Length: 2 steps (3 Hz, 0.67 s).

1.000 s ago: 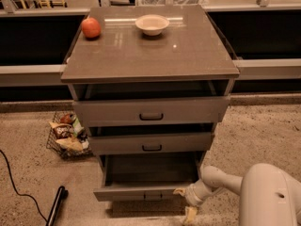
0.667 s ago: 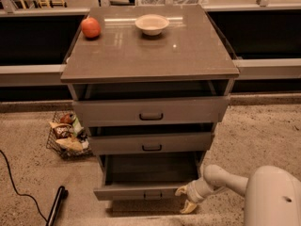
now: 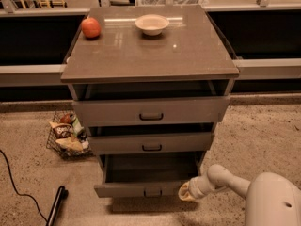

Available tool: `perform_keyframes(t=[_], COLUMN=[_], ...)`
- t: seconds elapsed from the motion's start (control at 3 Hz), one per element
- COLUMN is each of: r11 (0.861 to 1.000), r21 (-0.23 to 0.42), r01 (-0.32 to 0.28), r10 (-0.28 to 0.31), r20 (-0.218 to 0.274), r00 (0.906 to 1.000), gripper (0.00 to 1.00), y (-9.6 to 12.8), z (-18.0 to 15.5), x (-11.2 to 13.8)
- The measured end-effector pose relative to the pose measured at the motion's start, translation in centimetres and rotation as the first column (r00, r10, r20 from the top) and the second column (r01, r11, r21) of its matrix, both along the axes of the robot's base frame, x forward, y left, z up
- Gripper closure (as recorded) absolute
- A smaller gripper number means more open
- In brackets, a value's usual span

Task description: Close bottom drawer

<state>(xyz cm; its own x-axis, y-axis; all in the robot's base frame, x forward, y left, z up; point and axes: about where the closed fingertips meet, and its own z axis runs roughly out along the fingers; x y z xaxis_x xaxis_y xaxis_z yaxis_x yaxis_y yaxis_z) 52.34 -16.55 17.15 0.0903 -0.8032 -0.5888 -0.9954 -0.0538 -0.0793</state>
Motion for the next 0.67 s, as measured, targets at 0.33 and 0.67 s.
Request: perform_keyframes(t=[0.33,0.67], r11=[1.0,0.999], r21=[0.016,0.028], r01=[0.023,0.031], r10=[-0.024,-0.031], r20=[0.014,0.021], r00=[0.9996,0.9993], gripper=[1.0,0.81], y=[0.0,0.3], z=[-0.7,-1.1], x=[1.6,3.1])
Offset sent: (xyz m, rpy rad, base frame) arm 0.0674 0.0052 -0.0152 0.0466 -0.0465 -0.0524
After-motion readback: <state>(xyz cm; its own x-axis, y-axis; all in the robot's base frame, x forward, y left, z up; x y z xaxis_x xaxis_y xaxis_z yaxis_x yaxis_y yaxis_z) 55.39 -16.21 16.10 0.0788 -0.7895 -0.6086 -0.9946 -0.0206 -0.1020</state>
